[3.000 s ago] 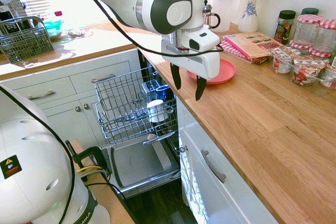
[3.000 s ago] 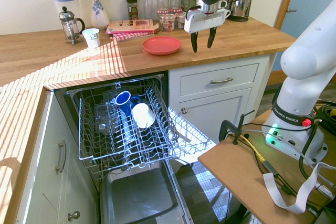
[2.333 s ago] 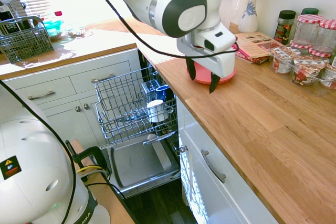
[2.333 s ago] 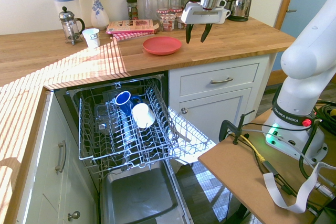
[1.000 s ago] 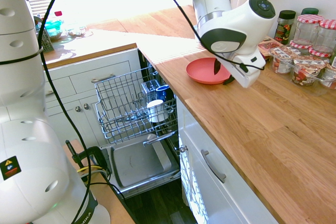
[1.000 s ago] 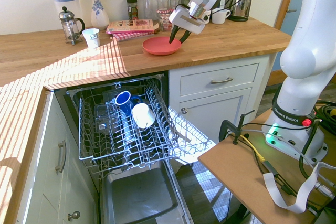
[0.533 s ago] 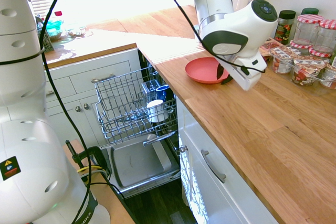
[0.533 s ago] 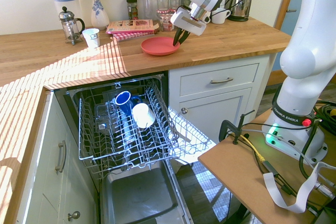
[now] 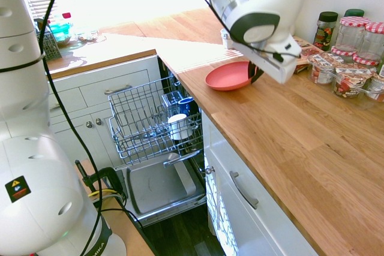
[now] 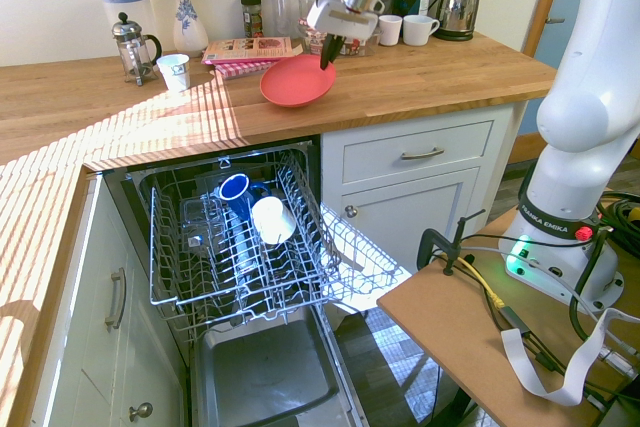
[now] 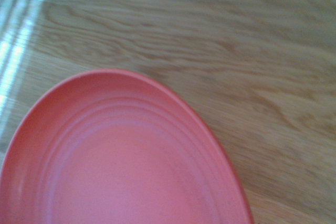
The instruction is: Put the plate in the dishwasher
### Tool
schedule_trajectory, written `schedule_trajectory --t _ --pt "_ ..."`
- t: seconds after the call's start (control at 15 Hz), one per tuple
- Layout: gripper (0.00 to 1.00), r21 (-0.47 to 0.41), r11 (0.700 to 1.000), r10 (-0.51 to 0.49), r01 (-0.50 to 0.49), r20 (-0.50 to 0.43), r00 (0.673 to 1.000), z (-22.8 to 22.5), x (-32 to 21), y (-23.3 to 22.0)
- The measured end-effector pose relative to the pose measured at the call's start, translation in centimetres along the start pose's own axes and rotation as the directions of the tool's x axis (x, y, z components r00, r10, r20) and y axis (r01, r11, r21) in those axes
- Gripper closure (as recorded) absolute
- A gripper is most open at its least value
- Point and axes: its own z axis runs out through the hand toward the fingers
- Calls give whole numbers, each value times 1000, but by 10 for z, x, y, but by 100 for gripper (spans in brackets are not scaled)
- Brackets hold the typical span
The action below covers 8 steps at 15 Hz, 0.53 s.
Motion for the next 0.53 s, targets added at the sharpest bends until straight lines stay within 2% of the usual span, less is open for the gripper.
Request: schedule_trajectory --t 0.13,0.27,0.4,0.53 --pt "100 -64 992 -108 104 -63 992 -46 -54 -83" --pt "100 -135 970 -218 201 -131 967 -70 -139 -162" --pt "100 -206 934 -331 293 -188 925 -53 -244 -217" --pt "100 -284 881 -445 378 -229 866 0 -338 -234"
